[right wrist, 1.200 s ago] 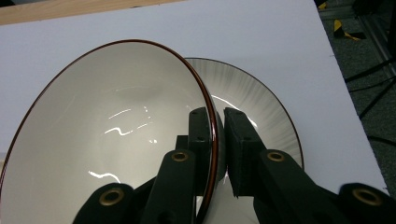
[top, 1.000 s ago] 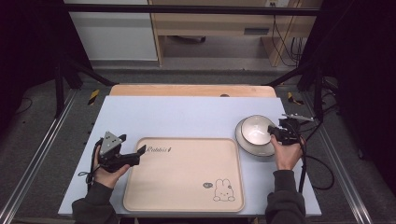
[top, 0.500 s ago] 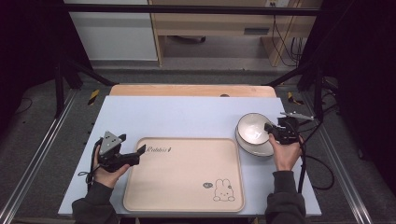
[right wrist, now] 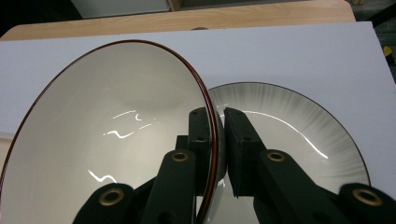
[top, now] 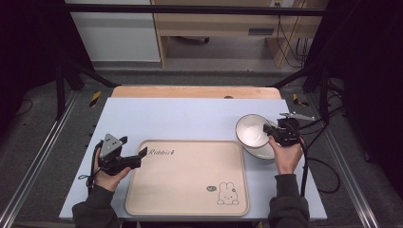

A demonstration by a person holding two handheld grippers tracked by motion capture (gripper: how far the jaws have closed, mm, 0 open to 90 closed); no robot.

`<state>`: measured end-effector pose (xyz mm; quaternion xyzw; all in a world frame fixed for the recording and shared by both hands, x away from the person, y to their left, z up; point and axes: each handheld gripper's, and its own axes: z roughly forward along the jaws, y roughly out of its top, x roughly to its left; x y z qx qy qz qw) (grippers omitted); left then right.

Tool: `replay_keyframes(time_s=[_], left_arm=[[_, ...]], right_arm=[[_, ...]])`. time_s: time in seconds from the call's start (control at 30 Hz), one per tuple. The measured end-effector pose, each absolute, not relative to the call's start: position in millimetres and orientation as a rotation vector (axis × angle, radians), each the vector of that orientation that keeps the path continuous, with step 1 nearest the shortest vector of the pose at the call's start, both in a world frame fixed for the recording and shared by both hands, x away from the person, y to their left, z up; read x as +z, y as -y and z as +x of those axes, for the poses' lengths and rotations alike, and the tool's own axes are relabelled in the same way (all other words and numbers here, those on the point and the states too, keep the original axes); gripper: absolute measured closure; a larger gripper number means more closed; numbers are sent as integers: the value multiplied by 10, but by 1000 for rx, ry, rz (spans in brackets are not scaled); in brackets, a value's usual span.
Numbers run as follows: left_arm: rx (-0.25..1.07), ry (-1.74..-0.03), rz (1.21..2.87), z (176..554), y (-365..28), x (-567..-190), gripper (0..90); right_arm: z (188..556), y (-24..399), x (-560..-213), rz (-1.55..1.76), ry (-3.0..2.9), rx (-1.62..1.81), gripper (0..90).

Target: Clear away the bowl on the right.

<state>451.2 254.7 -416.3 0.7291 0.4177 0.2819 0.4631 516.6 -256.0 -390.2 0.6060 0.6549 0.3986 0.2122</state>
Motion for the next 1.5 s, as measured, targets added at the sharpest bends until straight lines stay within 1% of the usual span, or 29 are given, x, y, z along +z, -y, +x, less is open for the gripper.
replay_keyframes(time_s=[0.8, 1.5], left_arm=[[693, -1023, 1800, 4509, -2535, -4171, 144], [692, -1022, 1810, 4511, -2522, -4182, 144]], right_arm=[[5063, 2204, -3728, 1530, -1946, 1212, 812], [5016, 1912, -3694, 1461, -2044, 1259, 812]])
